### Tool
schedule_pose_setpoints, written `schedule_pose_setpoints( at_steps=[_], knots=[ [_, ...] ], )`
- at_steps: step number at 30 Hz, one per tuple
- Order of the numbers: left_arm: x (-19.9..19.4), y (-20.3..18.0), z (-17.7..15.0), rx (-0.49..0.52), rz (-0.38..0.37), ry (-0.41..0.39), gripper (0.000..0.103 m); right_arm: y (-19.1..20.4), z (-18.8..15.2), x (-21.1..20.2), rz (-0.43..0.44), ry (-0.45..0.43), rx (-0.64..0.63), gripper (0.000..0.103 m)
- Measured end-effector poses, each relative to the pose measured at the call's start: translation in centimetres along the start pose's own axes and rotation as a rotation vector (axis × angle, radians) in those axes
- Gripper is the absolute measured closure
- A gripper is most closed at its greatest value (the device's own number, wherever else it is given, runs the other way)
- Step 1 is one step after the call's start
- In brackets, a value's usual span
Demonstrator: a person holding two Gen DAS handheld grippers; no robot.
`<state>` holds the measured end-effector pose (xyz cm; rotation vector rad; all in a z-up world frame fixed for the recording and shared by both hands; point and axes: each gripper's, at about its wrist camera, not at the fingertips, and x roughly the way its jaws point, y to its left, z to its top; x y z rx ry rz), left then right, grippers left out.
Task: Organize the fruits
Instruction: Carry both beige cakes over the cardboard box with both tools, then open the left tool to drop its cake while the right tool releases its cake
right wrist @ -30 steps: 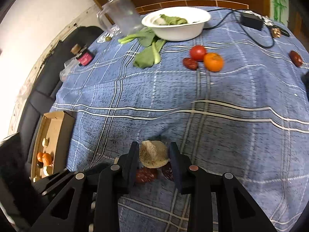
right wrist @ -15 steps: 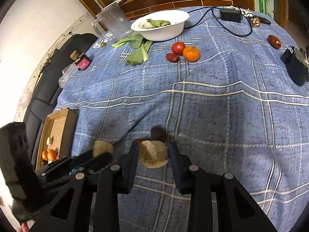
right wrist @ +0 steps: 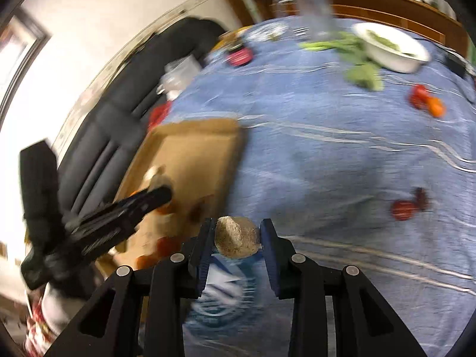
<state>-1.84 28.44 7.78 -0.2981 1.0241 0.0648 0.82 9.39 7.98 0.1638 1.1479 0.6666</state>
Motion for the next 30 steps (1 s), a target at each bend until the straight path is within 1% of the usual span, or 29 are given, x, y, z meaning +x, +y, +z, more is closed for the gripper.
schedule_pose_setpoints(
  at_steps=[1,4,7,12,14,18,19,22,23,26,28,30],
  knots=[
    [0.1,1.2,-0.1,-0.009,0.012,0.007,0.075,0.7,-0.2,0.5,0.004,0.011,-0.01,0.068],
    [0.6,3.2,-0.4,-0.013,0.03,0.024,0.074,3.2,-1.0,2.7,0.007,0.055,-0.052,0.068],
    [0.8,4.0,-0.2,0.004,0.034,0.029,0.074,4.9,-1.8,4.5,-0.008,0.086,-0.09,0.068],
    [0.9,4.9,-0.3,0.038,0.033,0.033,0.074,6.2,-3.0,7.2,-0.085,0.12,-0.13,0.067],
    [1.1,4.9,0.1,0.05,0.029,0.035,0.074,6.8,-3.1,7.3,-0.112,0.101,-0.152,0.067],
    [1.4,4.9,0.7,0.049,-0.013,0.055,0.069,7.8,-3.0,7.4,-0.138,0.085,-0.175,0.067],
    [1.4,4.9,0.9,0.048,-0.017,0.057,0.068,8.0,-3.0,7.4,-0.14,0.083,-0.177,0.067],
    [1.3,4.9,1.5,0.041,-0.037,0.048,0.068,9.0,-3.6,6.9,-0.123,0.071,-0.19,0.067],
    [1.1,5.0,1.7,0.035,-0.043,0.04,0.065,9.4,-4.0,6.9,-0.122,0.071,-0.202,0.067],
    [0.9,4.9,2.2,0.013,-0.056,0.03,0.058,10.1,-5.0,7.8,-0.132,0.111,-0.233,0.067],
    [0.8,4.6,2.2,0.005,-0.061,0.027,0.056,10.1,-5.5,8.4,-0.136,0.138,-0.239,0.067],
    [0.7,4.2,2.1,0.011,-0.061,0.025,0.053,10.3,-5.6,8.3,-0.142,0.125,-0.246,0.067]
  ],
)
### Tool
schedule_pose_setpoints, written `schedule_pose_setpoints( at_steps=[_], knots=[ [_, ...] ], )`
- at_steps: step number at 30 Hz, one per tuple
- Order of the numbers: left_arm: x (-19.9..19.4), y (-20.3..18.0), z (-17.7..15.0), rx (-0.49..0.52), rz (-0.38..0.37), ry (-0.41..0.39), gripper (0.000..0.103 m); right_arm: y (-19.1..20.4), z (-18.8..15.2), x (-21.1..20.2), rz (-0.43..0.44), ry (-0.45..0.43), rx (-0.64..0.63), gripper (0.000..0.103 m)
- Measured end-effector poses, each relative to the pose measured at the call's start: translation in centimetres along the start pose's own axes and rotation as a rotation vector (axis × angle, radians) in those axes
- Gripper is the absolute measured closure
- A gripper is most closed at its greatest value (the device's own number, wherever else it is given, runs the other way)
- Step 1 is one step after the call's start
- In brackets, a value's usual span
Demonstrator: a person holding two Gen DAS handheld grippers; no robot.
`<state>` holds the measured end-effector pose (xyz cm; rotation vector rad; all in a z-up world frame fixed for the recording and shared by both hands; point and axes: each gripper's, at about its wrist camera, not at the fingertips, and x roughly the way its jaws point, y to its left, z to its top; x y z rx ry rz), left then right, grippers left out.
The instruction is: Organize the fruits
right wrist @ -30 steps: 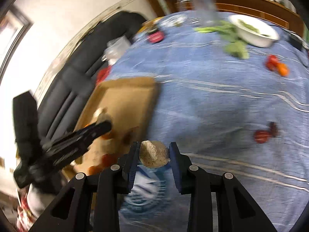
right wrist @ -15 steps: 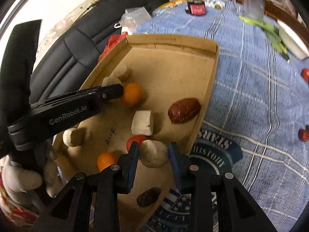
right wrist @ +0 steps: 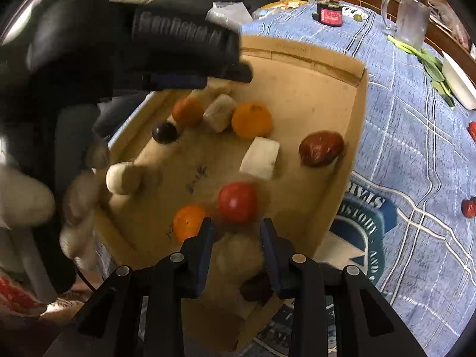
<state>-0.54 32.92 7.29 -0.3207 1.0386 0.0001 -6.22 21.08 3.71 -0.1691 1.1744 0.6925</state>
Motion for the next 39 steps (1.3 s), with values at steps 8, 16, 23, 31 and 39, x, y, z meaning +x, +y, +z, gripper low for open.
schedule_pose_setpoints(
  at_steps=[8,16,23,31,39],
  knots=[
    [-1.8,-1.1,-0.7,0.006,0.014,-0.036,0.051,-0.7,-0.4,-2.1,-0.001,-0.045,0.019,0.049],
    [-7.1,-1.5,-2.0,-0.044,0.063,-0.137,0.05,-3.1,-1.1,-5.7,-0.04,-0.136,0.084,0.049],
    [-12.8,-4.1,-4.4,-0.052,0.158,-0.26,0.039,-4.2,-2.9,-7.7,-0.055,-0.15,0.113,0.045],
    [-17.0,-7.0,-6.5,-0.045,0.285,-0.366,0.023,-5.4,-4.2,-8.9,-0.053,-0.161,0.147,0.045],
    [-19.7,-8.4,-7.7,-0.085,0.422,-0.464,0.012,-5.7,-5.2,-11.1,-0.054,-0.207,0.121,0.04]
  ],
)
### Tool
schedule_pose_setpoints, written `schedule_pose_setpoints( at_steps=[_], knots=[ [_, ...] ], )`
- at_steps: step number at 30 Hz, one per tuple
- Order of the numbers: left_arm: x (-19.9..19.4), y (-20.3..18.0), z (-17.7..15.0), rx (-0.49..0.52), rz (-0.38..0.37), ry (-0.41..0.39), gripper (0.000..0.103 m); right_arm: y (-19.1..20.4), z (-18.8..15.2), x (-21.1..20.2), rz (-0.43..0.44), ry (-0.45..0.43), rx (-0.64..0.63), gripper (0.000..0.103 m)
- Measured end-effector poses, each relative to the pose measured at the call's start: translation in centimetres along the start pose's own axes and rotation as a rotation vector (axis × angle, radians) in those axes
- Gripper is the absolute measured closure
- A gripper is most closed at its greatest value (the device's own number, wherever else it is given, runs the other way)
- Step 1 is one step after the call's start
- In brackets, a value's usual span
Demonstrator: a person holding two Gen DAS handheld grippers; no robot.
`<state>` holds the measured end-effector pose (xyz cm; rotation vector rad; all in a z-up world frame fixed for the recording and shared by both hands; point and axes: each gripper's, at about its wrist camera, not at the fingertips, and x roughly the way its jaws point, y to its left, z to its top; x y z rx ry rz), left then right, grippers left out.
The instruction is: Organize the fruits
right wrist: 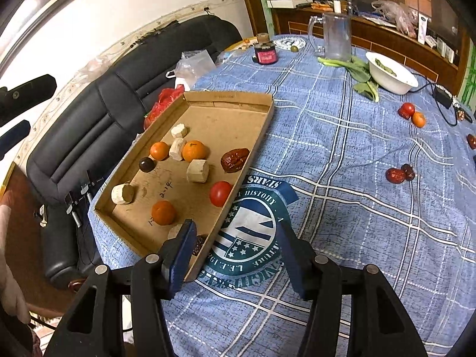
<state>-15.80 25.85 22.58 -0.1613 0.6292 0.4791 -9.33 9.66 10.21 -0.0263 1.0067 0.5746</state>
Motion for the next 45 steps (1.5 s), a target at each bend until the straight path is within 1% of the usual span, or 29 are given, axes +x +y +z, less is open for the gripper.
schedule_pose_setpoints(
  at_steps=[3,4,6,7,10,14,17,20,25,31,45],
  knots=[
    [-1.4,-0.4,0.0,0.006,0.067,-0.064,0.012,-0.3,-0.2,-0.7,-0.004,-0.016,-0.006,0.039],
    [-2.3,-0.6,0.0,0.015,0.091,-0.1,0.011,-0.4,-0.3,-0.8,-0.005,-0.018,-0.004,0.039],
    [-3.3,-1.1,0.1,0.025,0.117,-0.148,0.003,-0.7,-0.4,-1.0,-0.007,-0.02,0.001,0.039],
    [-3.8,-1.4,0.1,0.031,0.128,-0.173,0.002,-0.8,-0.5,-1.1,-0.007,-0.022,0.003,0.039],
    [-4.9,-2.0,0.0,0.046,0.155,-0.208,0.001,-1.3,-0.6,-1.3,-0.009,-0.025,0.008,0.039],
    [-5.0,-2.6,-0.3,0.066,0.182,-0.219,0.001,-1.5,-0.8,-1.3,-0.01,-0.025,0.013,0.039],
    [-4.8,-2.8,-0.3,0.068,0.169,-0.203,0.001,-1.5,-0.8,-1.2,-0.009,-0.024,0.012,0.039],
    [-4.1,-2.8,-0.4,0.063,0.157,-0.167,0.001,-1.5,-0.7,-1.0,-0.008,-0.019,0.004,0.038],
    [-2.8,-2.9,-0.8,0.069,0.177,-0.118,0.001,-1.1,-0.7,-0.5,-0.011,-0.01,-0.009,0.038],
    [-1.1,-2.8,-1.1,0.065,0.136,-0.046,0.001,-0.8,-0.8,0.2,-0.015,0.007,-0.014,0.038],
    [0.7,-2.9,-1.2,0.08,0.095,0.012,0.001,-0.6,-0.6,1.0,-0.028,0.023,-0.012,0.038]
  ],
)
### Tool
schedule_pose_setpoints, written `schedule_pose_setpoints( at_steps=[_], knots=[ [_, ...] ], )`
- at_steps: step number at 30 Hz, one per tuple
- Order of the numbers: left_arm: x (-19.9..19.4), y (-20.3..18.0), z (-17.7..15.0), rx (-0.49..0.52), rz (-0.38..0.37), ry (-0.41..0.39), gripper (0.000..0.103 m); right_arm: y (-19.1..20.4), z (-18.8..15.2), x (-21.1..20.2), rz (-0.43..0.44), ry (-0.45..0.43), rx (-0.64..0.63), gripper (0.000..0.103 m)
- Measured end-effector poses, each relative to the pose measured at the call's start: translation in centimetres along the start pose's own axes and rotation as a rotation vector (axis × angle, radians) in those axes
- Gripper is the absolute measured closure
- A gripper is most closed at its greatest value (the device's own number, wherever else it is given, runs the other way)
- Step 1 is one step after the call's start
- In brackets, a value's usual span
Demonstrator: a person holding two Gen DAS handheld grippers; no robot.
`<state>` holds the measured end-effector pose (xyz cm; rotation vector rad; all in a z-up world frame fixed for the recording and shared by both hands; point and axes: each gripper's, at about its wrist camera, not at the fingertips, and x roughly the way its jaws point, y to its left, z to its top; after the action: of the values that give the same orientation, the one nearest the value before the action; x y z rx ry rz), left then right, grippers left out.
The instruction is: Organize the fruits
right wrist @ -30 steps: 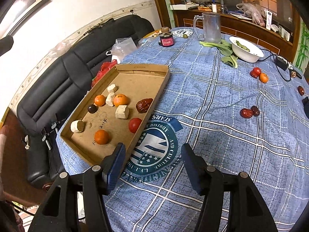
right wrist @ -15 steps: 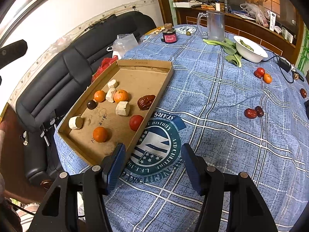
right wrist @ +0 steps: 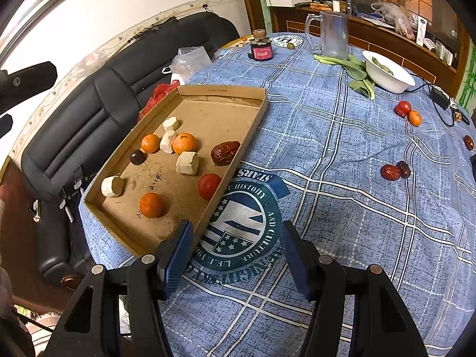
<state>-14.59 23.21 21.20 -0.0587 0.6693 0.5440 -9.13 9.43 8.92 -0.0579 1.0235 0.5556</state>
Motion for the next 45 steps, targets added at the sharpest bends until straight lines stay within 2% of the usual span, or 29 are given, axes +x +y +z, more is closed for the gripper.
schedule_pose_setpoints(
  at_steps=[21,35,42,45],
  knots=[
    [1.8,0.7,-0.8,-0.003,-0.089,0.081,0.001,1.3,-0.3,0.3,-0.02,0.009,-0.013,0.038],
    [4.2,1.0,-1.4,-0.012,-0.11,0.16,0.001,1.4,0.2,0.9,-0.028,0.007,-0.002,0.037],
    [5.8,1.2,-2.4,-0.007,-0.105,0.21,0.001,1.8,0.6,0.8,-0.058,-0.034,-0.024,0.037],
    [6.4,1.5,-2.7,-0.013,-0.093,0.229,0.001,2.0,0.6,1.3,-0.051,-0.025,-0.027,0.033]
  ],
)
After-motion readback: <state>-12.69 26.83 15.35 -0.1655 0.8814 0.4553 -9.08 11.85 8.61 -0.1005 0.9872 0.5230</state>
